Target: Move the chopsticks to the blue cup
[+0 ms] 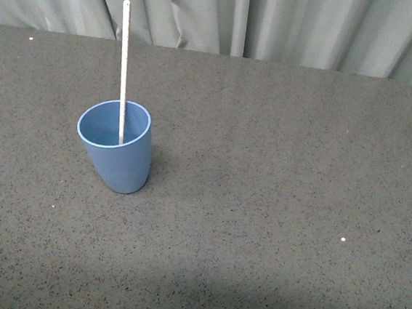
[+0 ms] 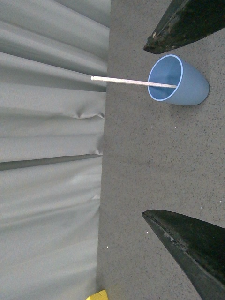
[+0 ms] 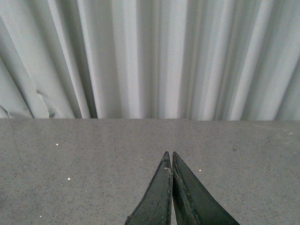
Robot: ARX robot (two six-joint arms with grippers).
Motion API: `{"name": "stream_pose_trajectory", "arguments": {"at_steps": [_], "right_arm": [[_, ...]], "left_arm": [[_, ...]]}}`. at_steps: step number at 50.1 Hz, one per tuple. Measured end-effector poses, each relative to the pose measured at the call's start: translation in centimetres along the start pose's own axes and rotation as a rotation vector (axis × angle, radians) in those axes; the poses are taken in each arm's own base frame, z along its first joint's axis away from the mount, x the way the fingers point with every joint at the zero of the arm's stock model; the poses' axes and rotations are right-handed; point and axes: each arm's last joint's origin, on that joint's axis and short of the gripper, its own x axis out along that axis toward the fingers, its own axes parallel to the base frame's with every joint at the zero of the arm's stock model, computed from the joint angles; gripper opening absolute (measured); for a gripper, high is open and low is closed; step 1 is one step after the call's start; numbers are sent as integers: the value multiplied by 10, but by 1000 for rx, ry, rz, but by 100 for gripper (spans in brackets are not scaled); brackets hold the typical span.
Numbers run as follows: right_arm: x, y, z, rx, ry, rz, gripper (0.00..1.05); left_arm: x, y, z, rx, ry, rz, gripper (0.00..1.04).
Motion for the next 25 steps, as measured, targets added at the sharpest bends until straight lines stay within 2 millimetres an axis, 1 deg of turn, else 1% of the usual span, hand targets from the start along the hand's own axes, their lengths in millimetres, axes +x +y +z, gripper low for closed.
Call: {"name": "stream_pose_trajectory", "arguments": {"at_steps": [25], "right_arm": [[-12, 0, 1, 0, -4, 1, 1]], "left_arm": [[0, 0, 0, 0, 0, 0, 98]]}}
